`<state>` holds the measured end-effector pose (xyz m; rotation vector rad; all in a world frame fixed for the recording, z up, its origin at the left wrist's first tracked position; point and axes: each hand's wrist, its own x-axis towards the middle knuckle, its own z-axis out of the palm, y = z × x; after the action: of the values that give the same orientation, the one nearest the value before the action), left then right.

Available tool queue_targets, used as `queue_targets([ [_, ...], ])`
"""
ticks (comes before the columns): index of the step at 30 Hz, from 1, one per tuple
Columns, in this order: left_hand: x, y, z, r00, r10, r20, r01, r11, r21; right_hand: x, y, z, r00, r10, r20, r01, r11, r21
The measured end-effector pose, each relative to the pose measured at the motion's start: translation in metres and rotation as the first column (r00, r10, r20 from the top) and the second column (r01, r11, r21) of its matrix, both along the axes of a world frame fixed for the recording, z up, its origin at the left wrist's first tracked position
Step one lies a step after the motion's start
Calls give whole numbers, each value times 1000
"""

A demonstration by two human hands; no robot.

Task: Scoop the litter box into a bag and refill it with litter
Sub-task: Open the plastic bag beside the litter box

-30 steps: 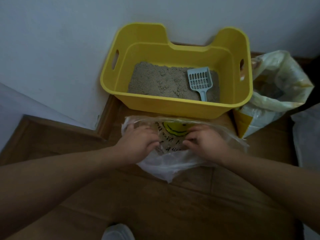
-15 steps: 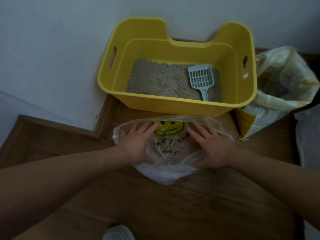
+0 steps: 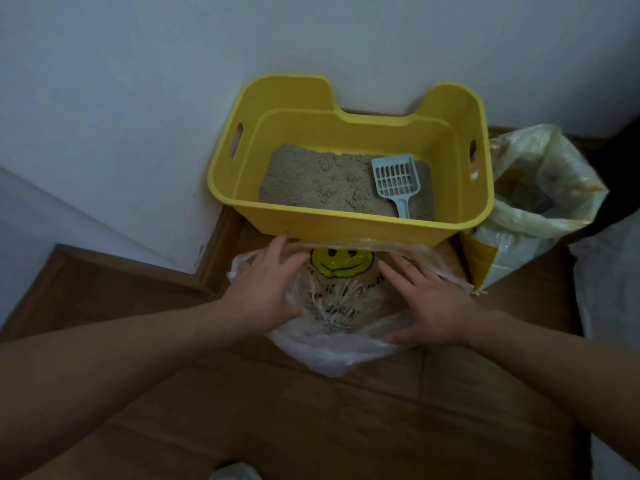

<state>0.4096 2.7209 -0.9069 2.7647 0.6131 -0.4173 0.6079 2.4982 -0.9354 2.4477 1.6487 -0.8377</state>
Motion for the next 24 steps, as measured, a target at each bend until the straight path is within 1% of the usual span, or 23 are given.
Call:
queue_targets([
  [3, 0, 2, 2, 997, 50, -66, -49, 999, 20, -1, -3, 3, 1000, 9, 15, -9, 1000, 6],
  [6, 3, 3, 2, 997, 52, -63, -52, 999, 9, -1, -4, 7, 1000, 15, 26, -16, 1000, 24],
  [9, 6, 2, 8, 999, 24, -48, -22, 999, 35, 0, -3, 10, 1000, 19, 20, -20, 999, 50],
  [13, 13, 3, 19, 993, -11, -120, 20, 997, 69, 2, -1, 17, 1000, 17, 22, -19, 996, 82],
  [17, 21, 7, 28, 977, -93, -191, 115, 988, 105, 1, 1, 21, 998, 41, 50, -46, 993, 105],
  [21, 26, 8, 39, 957, -190, -217, 233, 953, 195, -4, 2, 25, 994, 94, 59, -101, 985, 138],
  [23, 27, 8, 43, 961, -186, -206, 227, 953, 199, -7, 2, 28, 994, 100, 50, -107, 982, 158],
  [24, 26, 8, 45, 968, -168, -186, 202, 964, 176, -9, 3, 30, 995, 97, 38, -102, 980, 169],
])
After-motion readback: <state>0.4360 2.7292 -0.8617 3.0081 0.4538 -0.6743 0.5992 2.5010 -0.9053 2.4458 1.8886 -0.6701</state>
